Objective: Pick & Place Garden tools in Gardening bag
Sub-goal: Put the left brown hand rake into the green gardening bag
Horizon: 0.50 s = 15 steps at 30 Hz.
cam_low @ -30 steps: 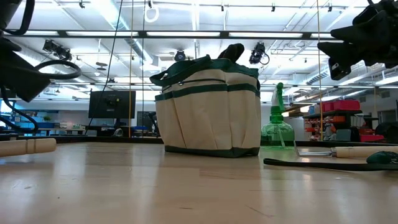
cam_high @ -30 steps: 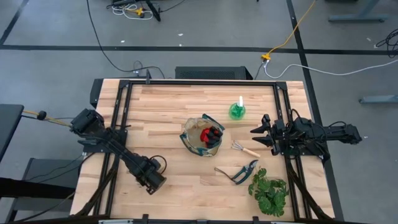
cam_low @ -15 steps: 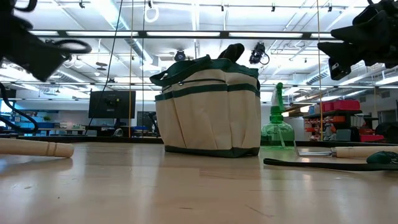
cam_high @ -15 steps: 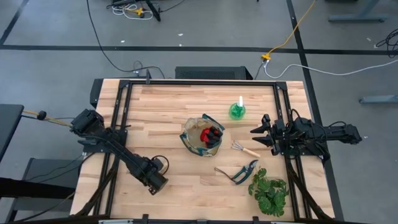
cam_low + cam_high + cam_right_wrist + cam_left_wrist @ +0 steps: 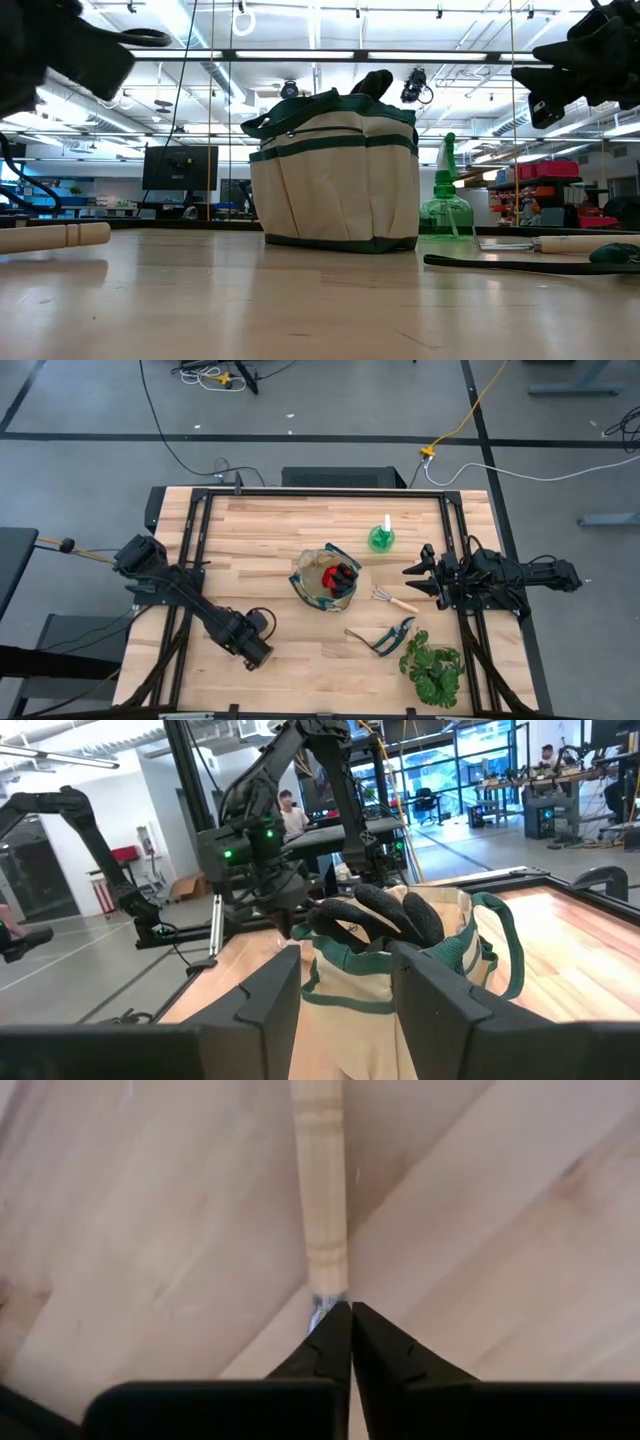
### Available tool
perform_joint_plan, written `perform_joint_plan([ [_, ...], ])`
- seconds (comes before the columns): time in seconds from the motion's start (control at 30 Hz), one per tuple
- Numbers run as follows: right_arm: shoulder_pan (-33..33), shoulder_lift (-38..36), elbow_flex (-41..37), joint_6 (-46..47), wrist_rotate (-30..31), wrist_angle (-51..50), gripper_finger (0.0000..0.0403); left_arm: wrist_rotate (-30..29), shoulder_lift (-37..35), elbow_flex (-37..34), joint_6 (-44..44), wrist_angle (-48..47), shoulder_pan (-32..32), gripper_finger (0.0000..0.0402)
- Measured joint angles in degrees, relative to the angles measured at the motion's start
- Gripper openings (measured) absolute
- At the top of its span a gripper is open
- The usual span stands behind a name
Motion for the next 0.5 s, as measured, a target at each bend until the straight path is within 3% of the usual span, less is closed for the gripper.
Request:
perform_joint_plan([
  [0.27, 0.0, 0.0, -0.02, 0.0, 0.0, -0.02, 0.016, -0.38, 0.1, 0.0, -0.35, -0.21, 2.31, 0.0107],
  [0.5, 0.0, 0.0, -0.02, 0.0, 0.0, -0.04, 0.016, -0.13, 0.12, -1.54, -3.17, 0.89, 1.77, 0.0161],
])
